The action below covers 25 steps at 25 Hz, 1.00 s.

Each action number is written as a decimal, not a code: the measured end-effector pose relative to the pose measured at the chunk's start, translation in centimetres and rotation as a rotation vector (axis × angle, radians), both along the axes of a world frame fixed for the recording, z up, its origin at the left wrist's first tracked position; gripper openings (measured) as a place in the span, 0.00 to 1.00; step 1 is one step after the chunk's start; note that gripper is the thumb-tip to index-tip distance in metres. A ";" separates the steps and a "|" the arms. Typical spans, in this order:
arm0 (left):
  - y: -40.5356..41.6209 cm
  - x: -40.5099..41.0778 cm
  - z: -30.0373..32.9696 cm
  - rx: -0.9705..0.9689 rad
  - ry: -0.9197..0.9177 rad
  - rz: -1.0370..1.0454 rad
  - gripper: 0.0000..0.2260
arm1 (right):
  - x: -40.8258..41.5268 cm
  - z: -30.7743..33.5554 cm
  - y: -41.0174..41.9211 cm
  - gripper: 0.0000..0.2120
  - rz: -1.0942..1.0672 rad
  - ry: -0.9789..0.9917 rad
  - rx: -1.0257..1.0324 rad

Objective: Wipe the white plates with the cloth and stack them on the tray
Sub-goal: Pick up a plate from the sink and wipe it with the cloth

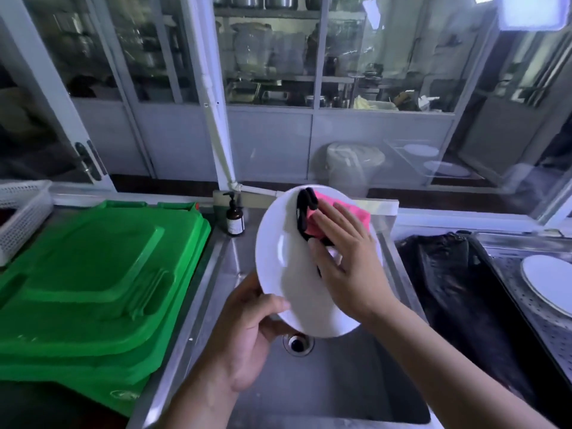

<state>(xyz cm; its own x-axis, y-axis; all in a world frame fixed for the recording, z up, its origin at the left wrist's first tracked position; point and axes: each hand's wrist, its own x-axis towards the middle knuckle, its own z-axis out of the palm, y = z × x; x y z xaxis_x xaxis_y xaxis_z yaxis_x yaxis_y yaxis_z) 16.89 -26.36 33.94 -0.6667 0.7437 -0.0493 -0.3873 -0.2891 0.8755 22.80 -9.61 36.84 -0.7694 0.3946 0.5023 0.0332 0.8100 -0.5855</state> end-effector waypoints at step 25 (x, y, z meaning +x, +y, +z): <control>-4.4 -7.4 -1.8 0.031 -0.099 -0.157 0.18 | -4.8 2.5 -4.8 0.14 0.319 -0.036 0.687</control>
<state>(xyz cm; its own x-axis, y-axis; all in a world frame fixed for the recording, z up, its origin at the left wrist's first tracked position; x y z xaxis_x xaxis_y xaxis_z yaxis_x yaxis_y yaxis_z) 9.52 -30.79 32.18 -0.5357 0.8402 -0.0841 -0.5133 -0.2449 0.8225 18.05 -14.40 39.37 -0.8146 -0.2424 0.5269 -0.2541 0.9658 0.0516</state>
